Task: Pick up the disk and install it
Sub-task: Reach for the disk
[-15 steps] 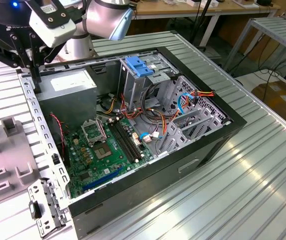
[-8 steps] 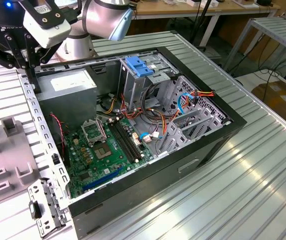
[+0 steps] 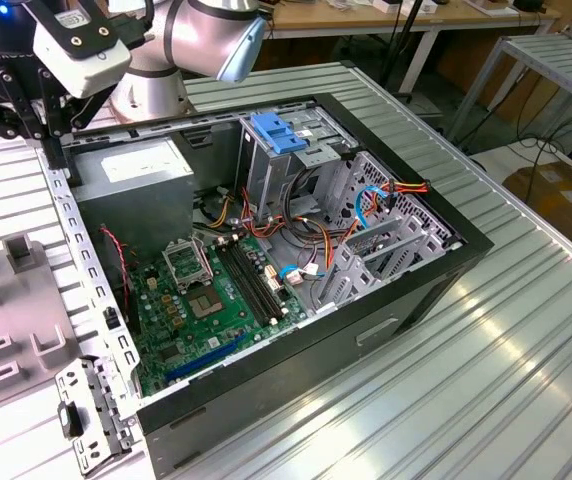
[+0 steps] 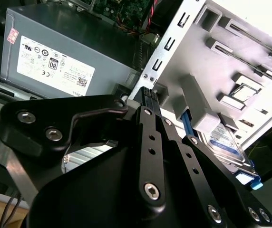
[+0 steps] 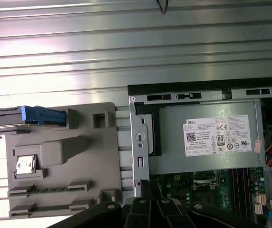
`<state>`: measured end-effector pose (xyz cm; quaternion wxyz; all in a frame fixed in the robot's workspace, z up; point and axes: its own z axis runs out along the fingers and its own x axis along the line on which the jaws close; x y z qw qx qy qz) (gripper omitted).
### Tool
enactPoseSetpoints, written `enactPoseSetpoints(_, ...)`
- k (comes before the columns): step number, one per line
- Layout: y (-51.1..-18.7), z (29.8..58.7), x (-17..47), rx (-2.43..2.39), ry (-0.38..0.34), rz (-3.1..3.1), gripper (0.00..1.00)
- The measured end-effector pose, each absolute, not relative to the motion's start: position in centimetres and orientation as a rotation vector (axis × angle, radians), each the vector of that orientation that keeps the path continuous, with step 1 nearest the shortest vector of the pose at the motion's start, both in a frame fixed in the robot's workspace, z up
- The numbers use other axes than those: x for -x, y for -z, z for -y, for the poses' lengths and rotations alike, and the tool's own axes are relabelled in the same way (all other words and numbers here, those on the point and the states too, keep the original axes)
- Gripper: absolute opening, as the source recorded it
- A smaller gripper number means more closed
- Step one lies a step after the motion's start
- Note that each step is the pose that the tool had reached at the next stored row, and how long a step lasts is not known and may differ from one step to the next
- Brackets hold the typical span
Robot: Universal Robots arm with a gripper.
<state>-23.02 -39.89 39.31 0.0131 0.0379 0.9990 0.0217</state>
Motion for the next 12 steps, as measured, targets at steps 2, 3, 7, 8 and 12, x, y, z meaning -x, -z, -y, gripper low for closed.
enactPoseSetpoints(2, -39.31, 39.89, 23.23, -0.118, -0.068, -3.113, 0.11)
enactPoseSetpoints(3, -39.31, 39.9, 23.3, -0.118, -0.068, -3.112, 0.11)
enactPoseSetpoints(7, -39.3, 39.89, 23.6, -0.118, -0.068, -3.112, 0.11)
enactPoseSetpoints(8, -39.3, 39.89, 23.67, -0.118, -0.068, -3.112, 0.11)
enactPoseSetpoints(12, -39.3, 39.89, 24.0, -0.118, -0.068, -3.112, 0.11)
